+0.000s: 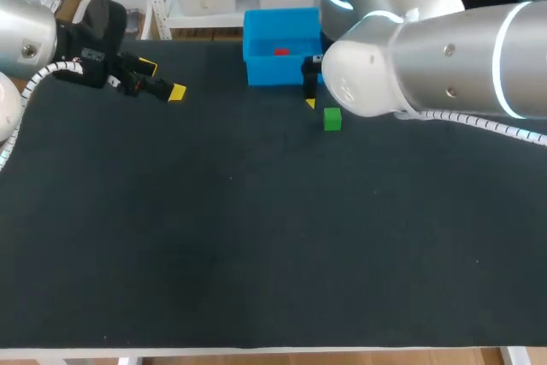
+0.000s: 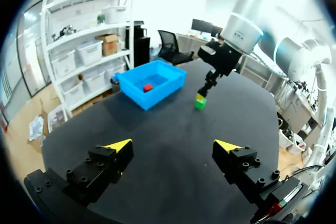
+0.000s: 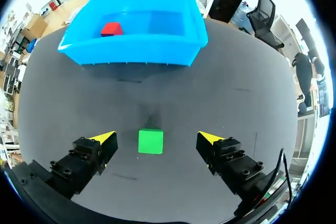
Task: Use the left arm to pick the red cube and place it into the blue plastic box first, then use the right arm to grasp the green cube and put it into the same blue plastic box after the first action is fully finished.
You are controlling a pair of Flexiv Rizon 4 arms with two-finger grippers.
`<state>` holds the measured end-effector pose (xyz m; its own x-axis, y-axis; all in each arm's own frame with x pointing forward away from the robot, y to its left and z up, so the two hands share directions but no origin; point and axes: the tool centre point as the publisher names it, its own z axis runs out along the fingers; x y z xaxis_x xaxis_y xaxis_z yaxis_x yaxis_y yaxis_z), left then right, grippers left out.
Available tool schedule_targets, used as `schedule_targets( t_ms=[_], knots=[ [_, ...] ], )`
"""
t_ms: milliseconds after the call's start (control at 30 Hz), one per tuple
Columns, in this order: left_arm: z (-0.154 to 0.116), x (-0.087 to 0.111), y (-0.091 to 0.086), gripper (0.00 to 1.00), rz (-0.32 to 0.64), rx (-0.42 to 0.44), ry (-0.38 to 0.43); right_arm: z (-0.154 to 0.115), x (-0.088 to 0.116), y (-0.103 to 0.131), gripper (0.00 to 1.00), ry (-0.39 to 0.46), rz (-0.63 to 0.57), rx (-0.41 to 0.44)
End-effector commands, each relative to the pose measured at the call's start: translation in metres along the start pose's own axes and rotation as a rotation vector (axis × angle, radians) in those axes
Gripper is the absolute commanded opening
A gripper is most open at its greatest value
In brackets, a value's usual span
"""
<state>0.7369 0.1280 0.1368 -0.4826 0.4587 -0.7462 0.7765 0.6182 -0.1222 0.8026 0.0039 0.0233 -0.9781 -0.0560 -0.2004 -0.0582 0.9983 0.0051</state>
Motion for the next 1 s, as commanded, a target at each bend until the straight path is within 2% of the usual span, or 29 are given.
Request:
schedule_targets(
  t_ms=[33,533,733,767,800,833,1000],
  knots=[
    [0.0,0.002,0.001,1.0,0.003,0.004,-0.011,0.009,-0.005,0.003,1.0,0.019,-0.002,0.002],
    [0.0,0.002,0.001,1.0,0.003,0.004,-0.011,0.045,-0.002,0.002,1.0,0.086,-0.023,0.007],
    [0.0,0.002,0.001,1.0,0.003,0.004,-0.011,0.05,-0.003,0.001,1.0,0.1,-0.024,0.003],
    [0.0,0.002,0.001,1.0,0.003,0.004,-0.011,0.05,-0.003,0.001,0.41,0.101,-0.023,0.0],
    [0.0,0.002,0.001,1.0,0.003,0.004,-0.011,0.05,-0.002,0.001,0.28,0.1,-0.021,-0.003],
    [0.0,0.002,0.001,1.0,0.003,0.004,-0.011,0.051,-0.002,0.001,0.0,0.101,-0.021,-0.005],
    [0.0,0.002,0.001,1.0,0.003,0.004,-0.011,0.052,-0.002,-0.002,0.0,0.101,-0.013,-0.01]
  ],
)
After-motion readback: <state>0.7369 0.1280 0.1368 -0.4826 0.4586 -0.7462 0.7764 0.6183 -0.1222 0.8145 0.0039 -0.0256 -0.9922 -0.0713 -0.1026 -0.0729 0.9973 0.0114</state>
